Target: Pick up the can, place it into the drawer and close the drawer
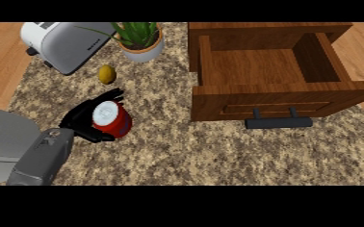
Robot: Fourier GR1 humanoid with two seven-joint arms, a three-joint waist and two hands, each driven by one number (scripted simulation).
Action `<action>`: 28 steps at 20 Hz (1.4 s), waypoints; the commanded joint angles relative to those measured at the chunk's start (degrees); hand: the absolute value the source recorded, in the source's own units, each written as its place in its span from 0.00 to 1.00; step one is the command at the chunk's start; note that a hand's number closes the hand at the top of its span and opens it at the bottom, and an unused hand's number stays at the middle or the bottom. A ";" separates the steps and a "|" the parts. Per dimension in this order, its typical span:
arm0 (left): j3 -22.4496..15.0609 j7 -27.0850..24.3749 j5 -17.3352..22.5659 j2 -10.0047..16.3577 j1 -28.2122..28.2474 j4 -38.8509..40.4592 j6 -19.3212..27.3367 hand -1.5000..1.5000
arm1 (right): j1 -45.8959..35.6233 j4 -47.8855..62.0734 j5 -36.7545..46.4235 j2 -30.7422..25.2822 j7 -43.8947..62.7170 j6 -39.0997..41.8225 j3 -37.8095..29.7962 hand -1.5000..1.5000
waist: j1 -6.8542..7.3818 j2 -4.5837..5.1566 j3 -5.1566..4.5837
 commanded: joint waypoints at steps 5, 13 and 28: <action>0.11 -1.89 1.14 -1.81 -1.59 1.82 -11.90 1.00 | -0.20 1.51 1.64 2.05 -1.42 2.11 1.02 0.00 | 0.00 0.18 -0.01; -1.12 -0.53 2.86 -6.37 -0.07 -5.23 -14.79 1.00 | 3.29 -0.32 -3.43 1.43 0.00 2.82 -2.58 0.00 | 0.89 -0.62 0.11; 12.52 2.99 16.03 -16.22 2.43 -23.10 28.63 1.00 | 5.91 -8.42 -2.43 3.61 3.91 -2.44 -1.76 0.00 | 3.67 -1.64 0.30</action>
